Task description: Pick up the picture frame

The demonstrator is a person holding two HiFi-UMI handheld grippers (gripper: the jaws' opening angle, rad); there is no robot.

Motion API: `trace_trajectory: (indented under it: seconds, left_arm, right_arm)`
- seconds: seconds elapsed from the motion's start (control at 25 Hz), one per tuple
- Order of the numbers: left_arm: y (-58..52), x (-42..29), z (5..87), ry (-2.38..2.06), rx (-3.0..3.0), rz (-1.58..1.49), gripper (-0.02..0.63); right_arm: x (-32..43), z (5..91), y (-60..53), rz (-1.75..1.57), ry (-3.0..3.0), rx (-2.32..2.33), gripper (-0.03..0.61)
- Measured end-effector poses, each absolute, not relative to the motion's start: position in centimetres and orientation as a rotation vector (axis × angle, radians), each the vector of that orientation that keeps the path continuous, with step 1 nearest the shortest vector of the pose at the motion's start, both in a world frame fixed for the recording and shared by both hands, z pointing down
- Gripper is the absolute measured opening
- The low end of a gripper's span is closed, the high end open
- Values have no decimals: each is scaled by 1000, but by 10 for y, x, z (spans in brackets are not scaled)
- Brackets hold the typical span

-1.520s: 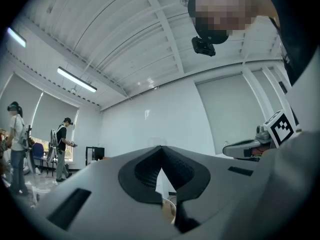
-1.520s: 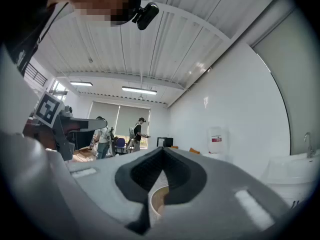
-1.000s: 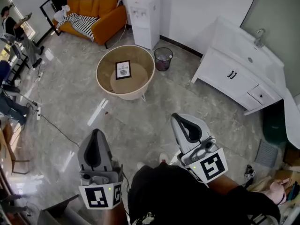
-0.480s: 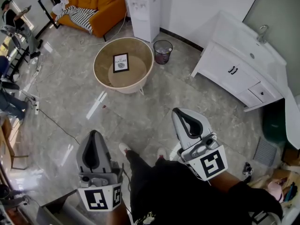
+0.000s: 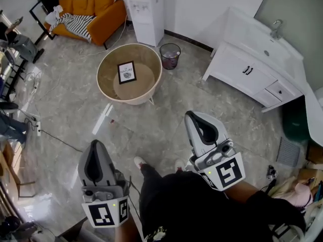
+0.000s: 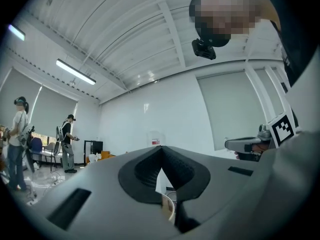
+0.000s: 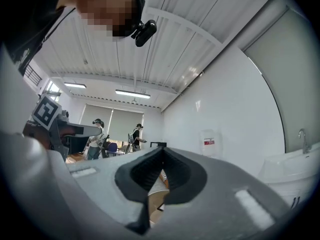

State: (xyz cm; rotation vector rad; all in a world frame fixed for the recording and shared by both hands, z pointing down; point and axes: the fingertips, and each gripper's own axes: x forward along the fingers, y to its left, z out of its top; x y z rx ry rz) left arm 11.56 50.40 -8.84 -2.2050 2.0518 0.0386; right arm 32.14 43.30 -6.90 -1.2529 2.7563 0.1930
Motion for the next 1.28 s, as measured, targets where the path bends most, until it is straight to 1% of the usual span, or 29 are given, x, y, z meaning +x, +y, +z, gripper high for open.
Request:
trace_trajectory:
  seconds: [0.2,0.48,0.84,1.04,1.28]
  left_arm:
    - [482,80,-101,1993,-2221,32,12]
    - [464,13,-94,2023,-2229,23,12]
    - [451,-57,-86,1960,-2289,21,12]
    - [448,-108,-90,1933,-2312,23,12]
    - [449,-149,-84,1908,-2319,30,12]
  right_arm:
    - [285,-76,415,217,2720,-1302,-3]
    - [229,-74,398,214,2730,-1329,-3]
    - [161,-65,389,259,2728,-1410,-3]
    - [122,-69,391,285,2700,-1464,-3]
    - [107,-62,400,294,2654,-1570,-3]
